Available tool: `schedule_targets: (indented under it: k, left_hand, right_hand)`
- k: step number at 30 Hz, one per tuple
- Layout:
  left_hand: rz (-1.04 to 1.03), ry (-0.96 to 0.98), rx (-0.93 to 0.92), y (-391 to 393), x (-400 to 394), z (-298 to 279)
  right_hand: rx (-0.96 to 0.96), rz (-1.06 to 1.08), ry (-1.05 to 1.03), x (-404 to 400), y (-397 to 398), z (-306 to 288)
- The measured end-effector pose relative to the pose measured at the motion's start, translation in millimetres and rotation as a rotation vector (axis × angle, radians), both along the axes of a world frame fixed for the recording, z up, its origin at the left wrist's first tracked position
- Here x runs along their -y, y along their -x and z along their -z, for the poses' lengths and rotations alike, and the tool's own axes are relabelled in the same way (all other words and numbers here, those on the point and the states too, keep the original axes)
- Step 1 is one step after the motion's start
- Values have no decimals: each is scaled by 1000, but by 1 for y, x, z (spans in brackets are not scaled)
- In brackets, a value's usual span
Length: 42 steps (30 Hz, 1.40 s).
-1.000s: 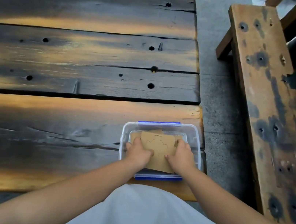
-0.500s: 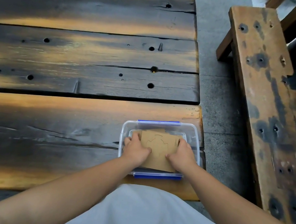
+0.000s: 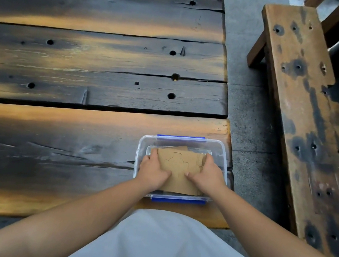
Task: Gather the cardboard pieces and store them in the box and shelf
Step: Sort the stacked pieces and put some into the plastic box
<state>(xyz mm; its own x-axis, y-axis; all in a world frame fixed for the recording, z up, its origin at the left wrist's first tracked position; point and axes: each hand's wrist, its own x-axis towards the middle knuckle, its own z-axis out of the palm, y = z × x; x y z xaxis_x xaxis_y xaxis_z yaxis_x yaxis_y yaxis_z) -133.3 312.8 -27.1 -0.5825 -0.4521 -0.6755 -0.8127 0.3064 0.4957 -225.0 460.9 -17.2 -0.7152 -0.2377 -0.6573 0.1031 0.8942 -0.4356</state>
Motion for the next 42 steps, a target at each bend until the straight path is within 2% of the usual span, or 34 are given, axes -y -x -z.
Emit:
schedule_targets:
  k: [6,10,16,22,25,29,34,42]
  left_hand:
    - [-62,-66,24,7,6,4]
    - [-57,-64,58,8,7,5]
    - [-41,13,-139,-2,5,4]
    - [-37,-36,-149,5,14,1]
    - [25,-69,-151,9,15,1]
    - [118,-49,-128,8,11,1]
    - [242,-58,-38,9,5,-1]
    - [199,-97,1,12,14,-6]
  right_hand:
    - [-155,-109,90,-10,-12,-1]
    - [-20,113,125,-6,-12,2]
    - [74,239,74,4,-5,6]
    - [176,275,183,-3,3,3]
    - [184,211,212,-2,0,1]
    - [56,42,116,5,-7,4]
    - [35,120,-9,7,-16,14]
    - [60,143,-104,-2,-11,14]
